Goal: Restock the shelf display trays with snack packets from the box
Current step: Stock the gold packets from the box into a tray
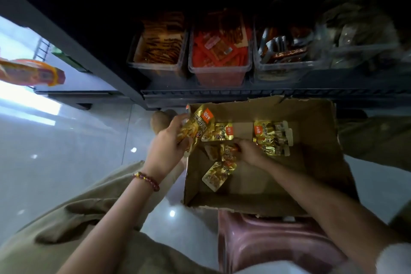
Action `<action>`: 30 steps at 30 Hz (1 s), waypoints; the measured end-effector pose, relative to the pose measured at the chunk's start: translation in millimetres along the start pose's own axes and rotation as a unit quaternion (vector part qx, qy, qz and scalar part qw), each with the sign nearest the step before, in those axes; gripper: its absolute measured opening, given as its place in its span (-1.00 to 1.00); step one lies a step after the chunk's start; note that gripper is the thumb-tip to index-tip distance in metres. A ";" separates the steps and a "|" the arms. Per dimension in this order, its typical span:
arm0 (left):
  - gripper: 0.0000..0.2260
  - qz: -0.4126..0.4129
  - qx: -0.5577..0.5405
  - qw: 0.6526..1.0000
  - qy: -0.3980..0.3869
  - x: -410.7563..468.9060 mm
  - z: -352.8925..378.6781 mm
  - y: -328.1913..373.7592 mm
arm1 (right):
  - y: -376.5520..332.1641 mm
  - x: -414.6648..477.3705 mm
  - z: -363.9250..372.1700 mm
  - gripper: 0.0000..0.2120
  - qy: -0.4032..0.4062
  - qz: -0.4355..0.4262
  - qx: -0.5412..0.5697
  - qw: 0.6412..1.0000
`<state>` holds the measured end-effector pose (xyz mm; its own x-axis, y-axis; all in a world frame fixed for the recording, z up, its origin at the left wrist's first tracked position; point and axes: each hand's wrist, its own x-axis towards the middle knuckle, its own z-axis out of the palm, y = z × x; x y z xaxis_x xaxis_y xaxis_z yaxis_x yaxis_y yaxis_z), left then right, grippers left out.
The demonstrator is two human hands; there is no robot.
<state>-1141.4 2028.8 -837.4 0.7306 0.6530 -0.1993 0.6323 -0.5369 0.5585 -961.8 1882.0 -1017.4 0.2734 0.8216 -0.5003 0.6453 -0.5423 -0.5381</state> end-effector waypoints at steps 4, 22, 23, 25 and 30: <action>-0.52 0.043 0.063 0.997 -0.019 4.6 -1.9 -1.3 | -12.7 -26.9 -51.6 -0.75 0.051 -0.098 -0.028 0.994; -0.61 0.160 -0.262 0.950 0.057 35.2 -34.6 179.3 | -97.8 -128.0 -273.7 -0.93 0.338 -0.227 0.311 0.859; -0.58 0.169 -0.272 0.945 0.068 35.7 -37.0 190.8 | -99.6 -131.5 -282.2 -0.98 0.345 -0.225 0.312 0.856; -0.41 0.193 -0.295 0.932 0.086 37.1 -41.9 212.5 | -103.0 -142.1 -298.8 -0.94 0.354 -0.224 0.334 0.844; -0.49 0.213 -0.350 0.908 0.090 45.2 -50.9 250.2 | -108.0 -175.4 -334.0 -0.66 0.362 -0.201 0.516 0.750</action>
<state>-963.3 1951.2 -665.7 0.7763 0.5769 0.2540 -0.0622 -0.3310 0.9416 -841.2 1855.2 -644.9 0.7610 0.6332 0.1412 -0.0145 0.2342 -0.9721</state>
